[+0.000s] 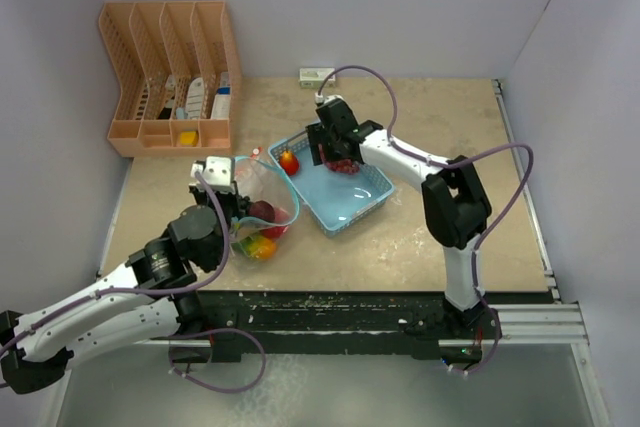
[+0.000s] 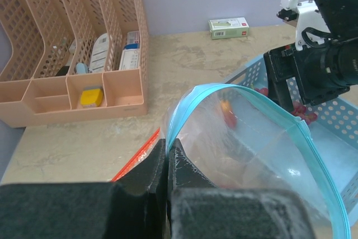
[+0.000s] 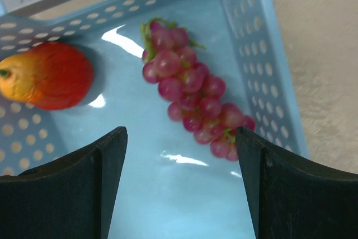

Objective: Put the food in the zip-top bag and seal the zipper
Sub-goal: Pick up the fake fruit from the bin.

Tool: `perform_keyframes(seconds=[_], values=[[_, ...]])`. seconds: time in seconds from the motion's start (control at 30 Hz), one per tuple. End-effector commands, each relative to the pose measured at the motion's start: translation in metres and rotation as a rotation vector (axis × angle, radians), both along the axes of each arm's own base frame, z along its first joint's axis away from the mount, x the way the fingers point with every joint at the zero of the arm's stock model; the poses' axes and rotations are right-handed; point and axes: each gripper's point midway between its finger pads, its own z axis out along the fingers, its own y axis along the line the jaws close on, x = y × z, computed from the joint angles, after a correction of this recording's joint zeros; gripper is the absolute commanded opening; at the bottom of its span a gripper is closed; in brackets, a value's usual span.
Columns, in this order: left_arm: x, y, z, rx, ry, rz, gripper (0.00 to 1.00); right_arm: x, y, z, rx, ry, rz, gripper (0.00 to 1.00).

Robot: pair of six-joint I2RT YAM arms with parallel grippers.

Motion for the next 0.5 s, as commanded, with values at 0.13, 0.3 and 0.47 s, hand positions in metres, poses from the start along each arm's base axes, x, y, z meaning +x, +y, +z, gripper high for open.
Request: perform_keyframes(seconds=[0.13, 0.3, 0.47], values=[[-0.001, 0.006, 0.027, -0.082, -0.048, 0.018, 0.0, 0.038, 0.005, 0.002, -0.109, -0.097, 0.099, 0.81], [0.0, 0.005, 0.027, -0.075, -0.047, 0.018, 0.0, 0.042, 0.007, -0.027, -0.13, -0.061, 0.133, 0.81], [0.001, 0.004, 0.027, -0.064, -0.045, 0.021, 0.0, 0.036, 0.003, -0.052, -0.15, -0.005, 0.116, 0.78]])
